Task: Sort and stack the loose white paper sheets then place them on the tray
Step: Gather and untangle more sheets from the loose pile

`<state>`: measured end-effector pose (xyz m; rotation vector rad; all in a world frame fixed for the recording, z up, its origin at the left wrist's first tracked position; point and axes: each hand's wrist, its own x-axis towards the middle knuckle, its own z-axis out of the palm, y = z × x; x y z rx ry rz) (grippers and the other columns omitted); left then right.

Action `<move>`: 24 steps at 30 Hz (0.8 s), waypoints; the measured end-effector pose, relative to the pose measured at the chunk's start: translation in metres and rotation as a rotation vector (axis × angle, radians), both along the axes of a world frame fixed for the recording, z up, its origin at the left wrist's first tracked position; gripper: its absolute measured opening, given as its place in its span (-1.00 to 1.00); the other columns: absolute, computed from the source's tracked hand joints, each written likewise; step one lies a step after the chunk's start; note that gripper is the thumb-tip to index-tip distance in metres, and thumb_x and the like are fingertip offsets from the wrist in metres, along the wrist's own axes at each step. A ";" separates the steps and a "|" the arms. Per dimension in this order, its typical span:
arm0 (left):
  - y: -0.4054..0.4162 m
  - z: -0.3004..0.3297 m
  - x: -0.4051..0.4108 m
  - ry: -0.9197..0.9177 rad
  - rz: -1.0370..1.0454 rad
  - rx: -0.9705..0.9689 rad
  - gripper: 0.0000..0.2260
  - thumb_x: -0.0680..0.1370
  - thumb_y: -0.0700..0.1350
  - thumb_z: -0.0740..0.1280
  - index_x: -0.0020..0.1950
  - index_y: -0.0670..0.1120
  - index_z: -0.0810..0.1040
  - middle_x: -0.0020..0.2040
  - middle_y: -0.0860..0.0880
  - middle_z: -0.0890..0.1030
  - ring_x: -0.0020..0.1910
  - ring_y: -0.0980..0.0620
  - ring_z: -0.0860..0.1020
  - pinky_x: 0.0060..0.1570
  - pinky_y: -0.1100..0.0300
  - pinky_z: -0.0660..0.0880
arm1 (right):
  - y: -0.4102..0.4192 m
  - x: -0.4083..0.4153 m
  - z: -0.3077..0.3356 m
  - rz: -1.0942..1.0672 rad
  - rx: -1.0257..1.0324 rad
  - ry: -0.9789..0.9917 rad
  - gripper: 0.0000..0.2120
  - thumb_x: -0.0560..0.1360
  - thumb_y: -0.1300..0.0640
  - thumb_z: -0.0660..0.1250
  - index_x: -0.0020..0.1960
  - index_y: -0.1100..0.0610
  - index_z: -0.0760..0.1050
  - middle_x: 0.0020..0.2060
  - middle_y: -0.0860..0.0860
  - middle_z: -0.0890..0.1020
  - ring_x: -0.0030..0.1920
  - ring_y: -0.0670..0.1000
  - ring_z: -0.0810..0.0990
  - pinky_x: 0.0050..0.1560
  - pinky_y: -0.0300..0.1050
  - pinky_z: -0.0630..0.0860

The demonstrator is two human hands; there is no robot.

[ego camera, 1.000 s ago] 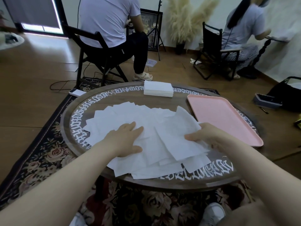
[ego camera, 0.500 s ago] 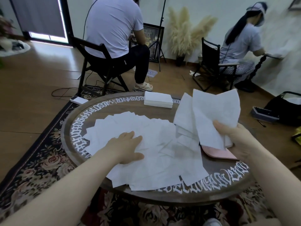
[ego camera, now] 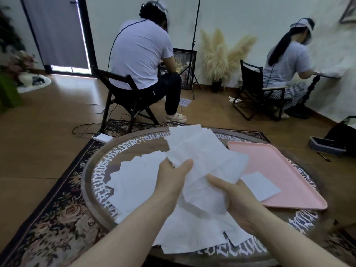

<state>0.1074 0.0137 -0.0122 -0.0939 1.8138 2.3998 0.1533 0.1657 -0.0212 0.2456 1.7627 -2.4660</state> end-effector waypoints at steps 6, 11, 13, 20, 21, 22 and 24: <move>-0.010 0.007 -0.011 -0.055 -0.146 0.050 -0.85 0.53 -0.28 0.39 0.05 -0.10 0.64 -0.05 -0.01 0.73 -0.09 0.02 0.71 -0.14 0.15 0.61 | 0.025 -0.019 0.017 -0.021 -0.234 0.038 -0.52 0.54 -0.13 0.27 0.29 0.17 0.58 0.25 0.15 0.62 0.26 0.16 0.59 0.28 0.13 0.42; -0.009 0.006 -0.006 -0.060 -0.155 0.030 -0.85 0.53 -0.22 0.40 0.09 -0.10 0.64 0.00 -0.03 0.73 -0.04 -0.01 0.70 -0.01 0.07 0.60 | 0.027 -0.030 0.012 -0.119 -0.026 0.054 -0.50 0.38 0.11 0.43 0.30 0.22 0.54 0.15 0.14 0.67 0.15 0.15 0.66 0.13 0.06 0.55; -0.009 0.010 -0.006 -0.077 -0.166 0.059 -0.80 0.53 -0.07 0.41 0.13 -0.08 0.63 0.02 -0.01 0.72 -0.01 0.01 0.69 0.03 0.06 0.59 | 0.025 -0.031 0.009 -0.156 0.019 0.069 -0.50 0.32 0.14 0.46 0.25 0.20 0.56 0.10 0.10 0.70 0.08 0.11 0.69 -0.03 -0.04 0.61; -0.017 0.012 -0.013 -0.175 -0.129 0.136 -0.73 0.58 0.07 0.32 0.10 -0.09 0.65 -0.04 -0.01 0.73 -0.08 0.04 0.70 0.09 0.08 0.56 | 0.029 -0.029 0.005 -0.157 0.083 0.052 -0.78 0.43 0.19 0.44 0.07 0.18 0.60 -0.13 0.03 0.75 -0.19 0.00 0.73 -0.31 -0.20 0.60; -0.017 0.011 -0.013 -0.187 -0.116 0.152 -0.77 0.59 0.04 0.31 0.06 -0.08 0.65 -0.07 0.00 0.73 -0.13 0.06 0.71 0.02 0.09 0.57 | 0.030 -0.028 0.005 -0.152 0.104 0.042 -0.73 0.39 0.13 0.45 0.07 0.17 0.61 -0.11 0.03 0.75 -0.17 0.01 0.73 -0.28 -0.17 0.61; -0.018 0.011 -0.013 -0.204 -0.107 0.183 -0.78 0.59 0.02 0.31 0.05 -0.08 0.65 -0.07 0.00 0.73 -0.15 0.06 0.71 -0.02 0.09 0.58 | 0.031 -0.028 0.005 -0.154 0.125 0.031 -0.68 0.37 0.09 0.45 0.09 0.16 0.61 -0.08 0.02 0.75 -0.12 0.02 0.73 -0.22 -0.13 0.63; -0.018 0.012 -0.012 -0.234 -0.110 0.261 -0.78 0.60 0.00 0.30 0.10 -0.09 0.64 -0.02 -0.02 0.73 -0.10 0.03 0.71 -0.08 0.07 0.59 | 0.035 -0.028 0.004 -0.176 0.149 0.016 -0.67 0.41 0.06 0.44 0.14 0.13 0.60 -0.02 0.02 0.74 -0.01 0.08 0.71 0.01 0.02 0.62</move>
